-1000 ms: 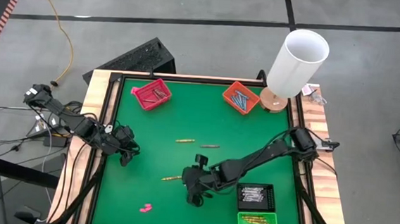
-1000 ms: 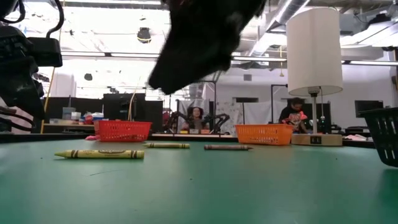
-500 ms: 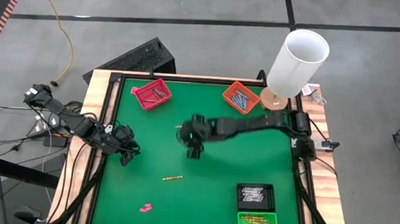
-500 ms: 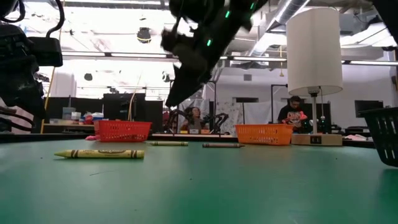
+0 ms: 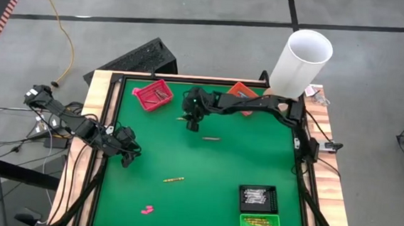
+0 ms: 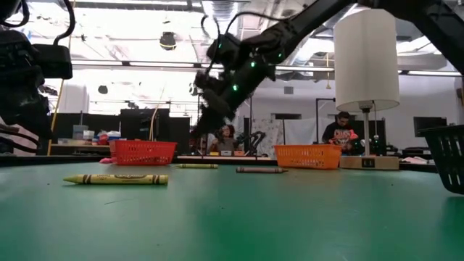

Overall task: Sort crayons
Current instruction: Put the yellow crayon into the green bin

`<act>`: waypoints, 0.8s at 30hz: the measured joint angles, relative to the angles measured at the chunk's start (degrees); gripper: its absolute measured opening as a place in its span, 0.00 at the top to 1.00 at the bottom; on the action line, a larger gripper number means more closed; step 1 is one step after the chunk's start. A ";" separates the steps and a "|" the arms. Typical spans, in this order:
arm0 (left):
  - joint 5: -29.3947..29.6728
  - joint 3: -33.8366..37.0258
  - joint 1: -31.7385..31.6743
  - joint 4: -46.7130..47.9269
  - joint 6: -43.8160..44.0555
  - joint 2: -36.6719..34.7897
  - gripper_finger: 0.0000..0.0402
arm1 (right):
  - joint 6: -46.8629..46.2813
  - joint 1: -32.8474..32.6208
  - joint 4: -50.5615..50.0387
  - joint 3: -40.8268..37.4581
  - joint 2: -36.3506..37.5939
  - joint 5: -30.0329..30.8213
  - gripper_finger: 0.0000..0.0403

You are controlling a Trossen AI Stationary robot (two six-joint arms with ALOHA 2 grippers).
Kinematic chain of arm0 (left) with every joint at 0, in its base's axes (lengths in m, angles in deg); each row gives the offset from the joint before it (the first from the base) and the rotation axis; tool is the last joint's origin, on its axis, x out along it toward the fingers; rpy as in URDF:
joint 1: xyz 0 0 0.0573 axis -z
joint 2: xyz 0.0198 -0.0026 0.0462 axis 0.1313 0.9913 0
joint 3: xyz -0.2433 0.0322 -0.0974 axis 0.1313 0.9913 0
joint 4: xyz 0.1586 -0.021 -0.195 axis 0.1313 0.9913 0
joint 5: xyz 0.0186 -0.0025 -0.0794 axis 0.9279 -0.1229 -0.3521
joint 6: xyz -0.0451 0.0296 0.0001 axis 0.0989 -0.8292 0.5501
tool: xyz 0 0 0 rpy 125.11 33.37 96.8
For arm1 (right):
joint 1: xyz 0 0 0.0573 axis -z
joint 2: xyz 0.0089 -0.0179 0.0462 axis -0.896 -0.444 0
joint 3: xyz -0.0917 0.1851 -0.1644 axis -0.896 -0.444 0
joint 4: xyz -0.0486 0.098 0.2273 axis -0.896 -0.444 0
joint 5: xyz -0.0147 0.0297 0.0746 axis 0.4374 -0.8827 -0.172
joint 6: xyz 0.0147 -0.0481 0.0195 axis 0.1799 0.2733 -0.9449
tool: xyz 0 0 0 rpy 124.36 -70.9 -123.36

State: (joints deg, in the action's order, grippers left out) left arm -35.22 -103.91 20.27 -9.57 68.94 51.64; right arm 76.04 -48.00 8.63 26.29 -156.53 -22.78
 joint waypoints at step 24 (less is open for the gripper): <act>-0.11 0.09 0.02 0.39 -0.44 0.46 0.56 | -3.57 1.38 -28.63 34.93 -22.78 7.81 0.59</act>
State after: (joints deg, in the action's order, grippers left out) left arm -35.33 -103.82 20.29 -9.18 68.49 52.10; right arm 72.47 -46.63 -20.00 61.22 -179.31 -14.98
